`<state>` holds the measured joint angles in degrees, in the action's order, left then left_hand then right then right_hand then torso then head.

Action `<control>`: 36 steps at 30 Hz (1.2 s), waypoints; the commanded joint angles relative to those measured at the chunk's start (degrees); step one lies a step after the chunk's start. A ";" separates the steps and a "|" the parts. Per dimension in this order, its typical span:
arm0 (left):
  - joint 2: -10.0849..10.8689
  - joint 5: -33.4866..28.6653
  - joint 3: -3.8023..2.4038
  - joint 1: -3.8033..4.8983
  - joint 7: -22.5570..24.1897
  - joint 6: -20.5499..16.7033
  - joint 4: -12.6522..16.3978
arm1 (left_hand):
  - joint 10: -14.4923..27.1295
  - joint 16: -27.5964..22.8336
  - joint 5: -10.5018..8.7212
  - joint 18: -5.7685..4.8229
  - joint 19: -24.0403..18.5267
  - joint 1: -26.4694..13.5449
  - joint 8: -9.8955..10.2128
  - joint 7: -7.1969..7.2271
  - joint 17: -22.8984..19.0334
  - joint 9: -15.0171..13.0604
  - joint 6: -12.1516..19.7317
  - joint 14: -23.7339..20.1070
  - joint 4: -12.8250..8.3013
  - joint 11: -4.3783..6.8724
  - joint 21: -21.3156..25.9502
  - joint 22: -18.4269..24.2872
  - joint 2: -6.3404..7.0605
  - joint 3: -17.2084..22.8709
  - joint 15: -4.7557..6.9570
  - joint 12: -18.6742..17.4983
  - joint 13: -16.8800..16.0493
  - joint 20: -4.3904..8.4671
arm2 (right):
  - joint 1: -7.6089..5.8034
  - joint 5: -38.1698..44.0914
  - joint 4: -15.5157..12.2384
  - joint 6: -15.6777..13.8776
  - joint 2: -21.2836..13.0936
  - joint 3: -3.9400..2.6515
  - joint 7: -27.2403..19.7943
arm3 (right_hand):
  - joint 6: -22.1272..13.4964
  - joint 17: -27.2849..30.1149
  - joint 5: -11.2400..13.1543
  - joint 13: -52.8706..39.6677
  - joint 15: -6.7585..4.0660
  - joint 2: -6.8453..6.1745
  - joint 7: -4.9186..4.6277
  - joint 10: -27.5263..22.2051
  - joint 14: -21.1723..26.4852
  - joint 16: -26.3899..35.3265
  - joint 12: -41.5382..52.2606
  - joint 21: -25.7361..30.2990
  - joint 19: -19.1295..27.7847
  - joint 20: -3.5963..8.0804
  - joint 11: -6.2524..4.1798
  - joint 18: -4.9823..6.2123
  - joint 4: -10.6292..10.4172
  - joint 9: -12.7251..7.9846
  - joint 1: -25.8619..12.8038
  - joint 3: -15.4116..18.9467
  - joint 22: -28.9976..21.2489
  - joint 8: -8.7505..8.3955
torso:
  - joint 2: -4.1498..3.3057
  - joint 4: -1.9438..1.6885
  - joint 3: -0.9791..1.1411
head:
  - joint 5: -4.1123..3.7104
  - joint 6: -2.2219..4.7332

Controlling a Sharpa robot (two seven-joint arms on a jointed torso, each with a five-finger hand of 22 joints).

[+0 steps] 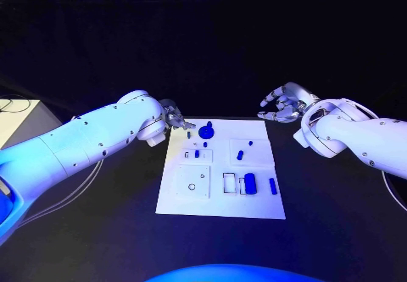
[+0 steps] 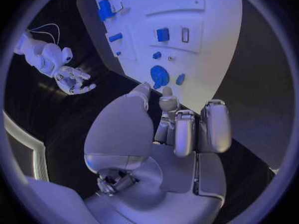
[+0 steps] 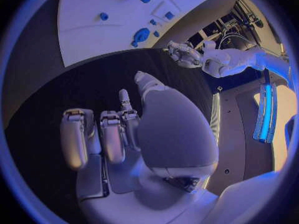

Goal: Assemble the parts on the task board

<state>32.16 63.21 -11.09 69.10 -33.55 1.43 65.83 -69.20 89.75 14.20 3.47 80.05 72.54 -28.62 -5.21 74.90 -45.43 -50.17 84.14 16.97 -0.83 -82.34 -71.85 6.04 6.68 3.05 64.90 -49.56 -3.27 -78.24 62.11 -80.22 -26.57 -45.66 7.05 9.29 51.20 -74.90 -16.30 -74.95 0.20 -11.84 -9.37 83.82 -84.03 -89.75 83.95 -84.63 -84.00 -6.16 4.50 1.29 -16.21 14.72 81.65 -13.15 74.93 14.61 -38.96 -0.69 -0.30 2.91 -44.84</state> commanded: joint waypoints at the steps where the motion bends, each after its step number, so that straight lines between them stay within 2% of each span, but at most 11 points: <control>1: -1.43 1.01 -0.07 0.20 1.38 0.82 -2.61 | 0.27 -0.23 0.31 0.49 -0.32 -0.16 0.29 0.03 14.36 0.13 0.28 5.58 -0.01 -0.06 0.33 0.11 0.65 0.73 -0.50 -0.25 -0.04 -0.07 | 0.01 0.58 -0.24 -0.07 -0.05 -0.05 -0.47 | -0.27 -15.10 -0.12 -9.41 -0.09 -0.07 0.06 -0.23 -5.97 -0.25 -0.38 0.32 -3.72 0.37 -0.01 0.27 -0.05 0.07 -0.33 -0.43 10.21 0.24 | -0.13 0.16 -0.03 | 0.07 0.18; 4: -3.26 1.27 0.05 0.39 1.51 1.58 -6.13 | 0.26 -0.20 0.28 0.47 -0.29 -0.58 0.33 -0.01 14.41 0.19 0.24 5.60 -0.01 -0.10 0.31 0.03 0.84 1.05 -0.54 -0.18 -0.09 -0.11 | 0.01 0.47 -0.44 -0.06 -0.10 -0.08 -0.46 | -0.27 -15.10 -0.12 -9.41 -0.09 -0.07 0.06 -0.23 -5.97 -0.25 -0.38 0.32 -3.72 0.37 -0.01 0.27 -0.05 0.07 -0.33 -0.43 10.21 0.24 | -0.34 0.29 -0.06 | 0.10 0.36; 8: -4.54 1.07 0.36 0.47 1.53 2.62 -8.51 | 0.26 -0.20 0.28 0.47 -0.29 -0.58 0.33 -0.01 14.41 0.19 0.24 5.60 -0.01 -0.10 0.31 0.03 0.84 1.05 -0.54 -0.18 -0.09 -0.11 | -0.01 0.46 -0.62 -0.06 -0.16 -0.12 -0.43 | -0.27 -15.10 -0.12 -9.41 -0.09 -0.07 0.06 -0.23 -5.97 -0.25 -0.38 0.32 -3.72 0.37 -0.01 0.27 -0.05 0.07 -0.33 -0.43 10.21 0.24 | -0.58 0.39 -0.12 | 0.23 0.58; 11: -5.40 0.77 0.99 0.54 1.57 3.34 -10.21 | 0.55 -0.22 0.38 0.50 -0.34 -0.88 0.34 0.01 14.38 0.25 0.17 5.58 -0.03 -0.12 0.36 0.11 0.84 1.74 -0.57 -0.40 0.28 -0.15 | -0.02 0.48 -0.72 -0.04 -0.20 -0.17 -0.41 | -0.27 -15.10 -0.12 -9.41 -0.09 -0.07 0.06 -0.23 -5.97 -0.25 -0.38 0.32 -3.72 0.37 -0.01 0.27 -0.05 0.07 -0.33 -0.43 10.21 0.24 | -0.79 0.45 -0.21 | 0.36 0.80; 15: -6.24 0.62 1.63 0.65 1.75 3.73 -11.91 | 0.68 -0.22 0.43 0.52 -0.41 -1.83 -0.05 0.11 14.38 0.12 -0.20 5.58 0.00 -0.05 0.41 0.19 1.35 3.32 -0.53 -0.26 0.22 -0.17 | -0.03 0.53 -0.84 0.00 -0.26 -0.23 -0.41 | -0.27 -15.10 -0.12 -9.41 -0.09 -0.07 0.06 -0.23 -5.97 -0.25 -0.38 0.32 -3.72 0.37 -0.01 0.27 -0.05 0.07 -0.33 -0.43 10.21 0.24 | -0.98 0.50 -0.23 | 0.38 0.86; 20: -7.10 0.46 2.05 0.75 1.99 3.75 -13.70 | 0.71 -0.19 0.37 0.52 -0.40 -3.48 -0.25 0.07 14.41 0.04 -0.15 5.59 0.01 -0.09 0.42 0.15 1.94 4.41 -0.56 -0.13 0.24 -0.18 | -0.04 0.58 -0.86 0.01 -0.27 -0.28 -0.38 | -0.27 -15.10 -0.12 -9.41 -0.09 -0.07 0.06 -0.23 -5.97 -0.25 -0.38 0.32 -3.72 0.37 -0.01 0.27 -0.05 0.07 -0.33 -0.43 10.21 0.24 | -0.92 0.53 -0.22 | 0.33 0.83; 25: -7.75 0.41 2.26 0.81 2.20 3.54 -15.17 | 0.71 -0.19 0.37 0.52 -0.40 -3.48 -0.25 0.07 14.41 0.04 -0.15 5.59 0.01 -0.09 0.42 0.15 1.94 4.41 -0.56 -0.13 0.24 -0.18 | -0.05 0.60 -0.87 0.01 -0.20 -0.31 -0.37 | -0.27 -15.10 -0.12 -9.41 -0.09 -0.07 0.06 -0.23 -5.97 -0.25 -0.38 0.32 -3.72 0.37 -0.01 0.27 -0.05 0.07 -0.33 -0.43 10.21 0.24 | -0.94 0.47 -0.26 | 0.23 0.74; 36: -8.39 0.00 2.54 0.85 2.75 2.73 -16.62 | 0.64 -0.13 0.43 0.49 -0.32 -3.63 -0.31 0.12 14.51 0.00 -0.05 5.63 -0.05 -0.05 0.35 0.00 1.88 5.27 -0.54 0.01 0.13 -0.19 | -0.07 0.62 -0.86 -0.03 -0.13 -0.34 -0.35 | -0.27 -15.10 -0.12 -9.41 -0.09 -0.07 0.06 -0.23 -5.97 -0.25 -0.38 0.32 -3.72 0.37 -0.01 0.27 -0.05 0.07 -0.33 -0.43 10.21 0.24 | -0.94 0.48 -0.22 | 0.03 0.58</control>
<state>23.97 63.72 -8.54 69.85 -31.85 4.05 49.25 -68.79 89.75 14.46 3.47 80.05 69.33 -28.73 -5.21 74.90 -45.34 -50.17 83.93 16.91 -0.82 -82.14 -71.78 7.87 11.83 2.85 64.90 -49.36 -3.27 -78.29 62.13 -81.00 -26.61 -45.84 6.75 9.30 51.21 -74.90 -16.30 -74.92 0.20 -11.84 -9.37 83.82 -84.03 -89.75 83.95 -84.63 -84.00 -6.16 4.50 1.28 -16.21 14.71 81.65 -13.15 74.91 14.61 -39.89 -0.22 -0.53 2.99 -44.21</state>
